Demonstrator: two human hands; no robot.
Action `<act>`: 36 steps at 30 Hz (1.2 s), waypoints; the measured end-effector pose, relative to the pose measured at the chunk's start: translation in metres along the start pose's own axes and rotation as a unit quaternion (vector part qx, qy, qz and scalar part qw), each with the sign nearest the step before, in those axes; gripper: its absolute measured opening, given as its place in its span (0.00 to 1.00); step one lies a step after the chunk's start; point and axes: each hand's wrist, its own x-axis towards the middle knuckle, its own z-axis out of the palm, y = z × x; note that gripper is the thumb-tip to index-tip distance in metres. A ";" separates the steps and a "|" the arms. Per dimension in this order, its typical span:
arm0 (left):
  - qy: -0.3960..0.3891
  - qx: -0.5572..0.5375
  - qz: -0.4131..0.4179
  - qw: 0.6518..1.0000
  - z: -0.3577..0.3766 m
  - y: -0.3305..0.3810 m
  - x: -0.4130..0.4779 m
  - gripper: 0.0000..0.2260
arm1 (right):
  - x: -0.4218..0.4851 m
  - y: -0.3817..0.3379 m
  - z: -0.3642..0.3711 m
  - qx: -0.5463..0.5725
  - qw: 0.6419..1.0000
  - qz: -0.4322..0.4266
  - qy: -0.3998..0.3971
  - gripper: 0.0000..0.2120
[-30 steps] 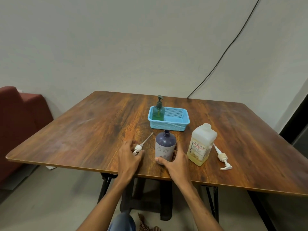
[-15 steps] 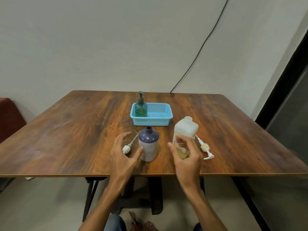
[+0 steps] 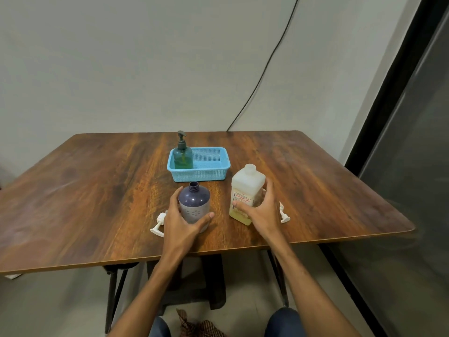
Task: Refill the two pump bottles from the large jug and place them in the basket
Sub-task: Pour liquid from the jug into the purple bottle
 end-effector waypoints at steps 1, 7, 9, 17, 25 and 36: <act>0.001 0.002 0.001 1.000 0.000 0.000 0.001 0.44 | 0.002 -0.001 -0.001 0.002 1.000 0.009 -0.006 0.43; 0.004 0.015 0.002 1.000 0.000 0.000 0.005 0.40 | 0.005 -0.009 -0.007 -0.038 0.999 -0.013 -0.002 0.35; 0.006 0.019 0.004 1.000 0.000 -0.001 0.005 0.40 | 0.004 -0.014 -0.009 -0.062 0.997 -0.041 -0.006 0.35; 0.010 0.025 0.010 1.000 -0.001 -0.001 0.003 0.40 | 0.011 -0.050 -0.015 -0.218 0.958 -0.183 -0.034 0.36; 0.012 0.005 0.013 1.000 0.000 -0.003 0.002 0.37 | 0.022 -0.069 -0.007 -0.355 0.898 -0.245 -0.085 0.36; 0.015 -0.016 0.016 1.000 -0.003 -0.004 0.001 0.34 | 0.036 -0.075 0.007 -0.468 0.829 -0.295 -0.073 0.37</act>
